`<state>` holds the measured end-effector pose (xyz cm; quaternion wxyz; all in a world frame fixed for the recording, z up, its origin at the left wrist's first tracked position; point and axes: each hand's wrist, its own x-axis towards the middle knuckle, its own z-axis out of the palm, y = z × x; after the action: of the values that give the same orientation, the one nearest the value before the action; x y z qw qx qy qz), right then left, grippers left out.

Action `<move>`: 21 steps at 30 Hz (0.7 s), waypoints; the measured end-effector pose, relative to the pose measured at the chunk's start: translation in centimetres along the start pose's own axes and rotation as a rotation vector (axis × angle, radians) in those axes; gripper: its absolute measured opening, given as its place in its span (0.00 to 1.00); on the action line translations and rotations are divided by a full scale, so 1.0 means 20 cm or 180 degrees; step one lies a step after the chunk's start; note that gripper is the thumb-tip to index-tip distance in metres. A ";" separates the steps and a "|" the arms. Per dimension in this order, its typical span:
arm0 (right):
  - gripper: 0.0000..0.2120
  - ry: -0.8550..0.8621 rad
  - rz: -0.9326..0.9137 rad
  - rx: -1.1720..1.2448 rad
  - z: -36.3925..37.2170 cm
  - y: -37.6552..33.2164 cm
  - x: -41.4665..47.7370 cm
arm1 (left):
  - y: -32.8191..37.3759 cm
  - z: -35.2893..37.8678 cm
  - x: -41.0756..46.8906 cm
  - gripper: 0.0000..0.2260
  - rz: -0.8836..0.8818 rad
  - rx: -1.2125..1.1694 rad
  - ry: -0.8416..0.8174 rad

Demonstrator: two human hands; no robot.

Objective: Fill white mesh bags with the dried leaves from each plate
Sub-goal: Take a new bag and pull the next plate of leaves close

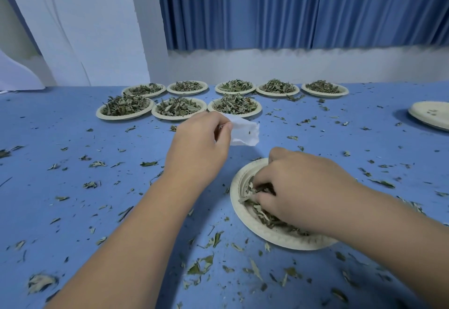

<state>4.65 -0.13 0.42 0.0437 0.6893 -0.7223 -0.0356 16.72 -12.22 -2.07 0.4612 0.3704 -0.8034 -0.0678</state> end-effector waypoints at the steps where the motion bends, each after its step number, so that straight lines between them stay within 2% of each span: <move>1: 0.14 -0.0061 -0.0048 0.0045 -0.01 0.02 -0.01 | 0.00 0.00 0.00 0.06 -0.0001 0.0018 -0.0012; 5: 0.19 -0.0366 -0.0175 0.0090 -0.06 0.06 -0.04 | 0.00 0.00 0.01 0.06 0.0018 0.0043 -0.0027; 10: 0.21 -0.0402 -0.0310 -0.0099 -0.03 0.03 -0.03 | 0.00 0.00 0.00 0.06 0.0028 0.0038 -0.0064; 16: 0.10 -0.0256 -0.0357 -0.0149 -0.02 0.03 -0.02 | 0.00 0.00 0.00 0.06 0.0025 0.0039 -0.0100; 21: 0.07 -0.0242 -0.0494 -0.0258 -0.01 0.02 -0.01 | 0.00 0.00 0.00 0.06 0.0029 0.0051 -0.0170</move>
<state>4.27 0.01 0.69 0.0412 0.7390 -0.6658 -0.0942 16.74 -12.30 -2.14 0.4368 0.3685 -0.8177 -0.0692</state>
